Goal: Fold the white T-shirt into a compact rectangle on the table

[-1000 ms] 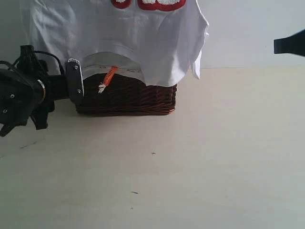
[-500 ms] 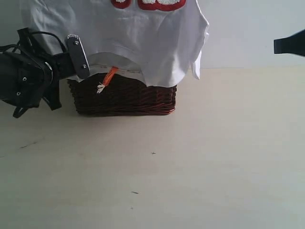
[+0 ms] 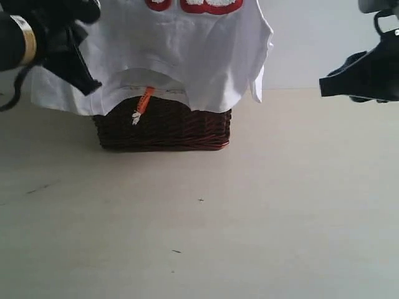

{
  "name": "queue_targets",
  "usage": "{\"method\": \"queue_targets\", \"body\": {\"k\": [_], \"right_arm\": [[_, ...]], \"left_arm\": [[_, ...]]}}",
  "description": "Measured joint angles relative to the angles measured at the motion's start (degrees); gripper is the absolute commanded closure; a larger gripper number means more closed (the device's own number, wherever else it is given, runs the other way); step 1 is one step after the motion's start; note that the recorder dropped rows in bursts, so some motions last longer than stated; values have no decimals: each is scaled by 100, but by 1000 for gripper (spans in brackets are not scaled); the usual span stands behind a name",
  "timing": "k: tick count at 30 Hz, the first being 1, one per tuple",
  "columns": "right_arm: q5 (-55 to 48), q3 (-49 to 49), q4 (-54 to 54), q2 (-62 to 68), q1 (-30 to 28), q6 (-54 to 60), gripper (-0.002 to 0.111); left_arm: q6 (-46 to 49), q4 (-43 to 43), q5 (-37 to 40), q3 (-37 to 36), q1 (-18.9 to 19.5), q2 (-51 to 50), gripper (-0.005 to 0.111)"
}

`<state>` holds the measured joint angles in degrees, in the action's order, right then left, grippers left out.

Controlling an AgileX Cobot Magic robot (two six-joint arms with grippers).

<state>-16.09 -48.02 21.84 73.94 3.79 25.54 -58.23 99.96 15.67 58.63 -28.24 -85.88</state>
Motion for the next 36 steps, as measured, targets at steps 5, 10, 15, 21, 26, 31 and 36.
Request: {"method": "queue_targets", "body": {"k": [5,10,15,21,26,31,36], "right_arm": [[10,-210,2243,326,220,2440,48],[99,-687,2988,834,236,3040,49],[137,-1258,3084,1438,236,3130,49],[-387,-1986,3220,1767,281,3182,49],[-1085,-2115,3245,1790,281,3229,49],[-1330,-2115,3267,1346,281,3384,49],[-1243,-2137,3279,1308,281,3394,49]], "left_arm": [[-294,0,-507,0,17,672,107],[-322,0,-734,0,26,802,107],[-160,0,-773,-22,26,705,107],[64,10,-756,-22,26,417,107],[100,22,-740,-22,26,159,107],[102,22,-736,-22,26,159,107],[102,22,-750,-22,26,159,107]]}}
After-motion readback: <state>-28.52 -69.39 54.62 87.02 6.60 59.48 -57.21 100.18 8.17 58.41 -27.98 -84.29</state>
